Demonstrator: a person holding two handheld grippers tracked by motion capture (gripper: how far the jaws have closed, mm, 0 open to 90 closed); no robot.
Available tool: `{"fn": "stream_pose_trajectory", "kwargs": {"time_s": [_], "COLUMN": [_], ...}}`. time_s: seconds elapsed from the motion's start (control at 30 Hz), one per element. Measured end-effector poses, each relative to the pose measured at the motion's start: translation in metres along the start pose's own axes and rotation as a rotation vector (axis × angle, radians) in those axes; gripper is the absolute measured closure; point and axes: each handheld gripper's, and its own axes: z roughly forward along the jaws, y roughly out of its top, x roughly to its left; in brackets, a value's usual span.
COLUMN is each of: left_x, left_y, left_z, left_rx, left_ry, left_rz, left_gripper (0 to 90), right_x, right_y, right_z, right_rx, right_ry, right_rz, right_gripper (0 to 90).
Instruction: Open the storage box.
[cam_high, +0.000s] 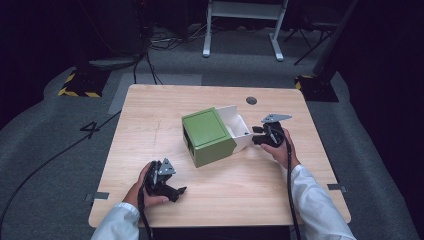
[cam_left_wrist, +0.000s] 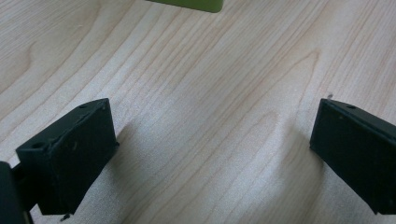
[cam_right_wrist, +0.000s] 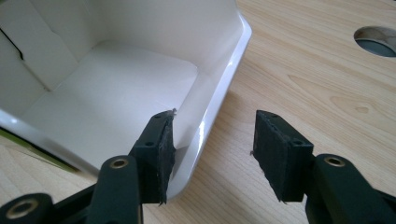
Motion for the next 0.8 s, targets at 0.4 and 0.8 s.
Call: {"fn": "stream_pose_trajectory", "kwargs": {"time_s": [0.4,0.8], "left_x": [0.0,0.0], "left_y": [0.0,0.0], "left_z": [0.0,0.0], "left_rx": [0.0,0.0], "left_ry": [-0.001,0.0], "left_rz": [-0.001,0.0], "left_gripper": [0.5,0.5], "right_x": [-0.011,-0.019], "right_y": [-0.003,-0.005], "right_z": [-0.005,-0.009], "right_rx": [-0.001,-0.002], "right_ry": [-0.02,-0.038], "right_rz": [0.026,0.046], "right_gripper": [43.1,42.4]}}
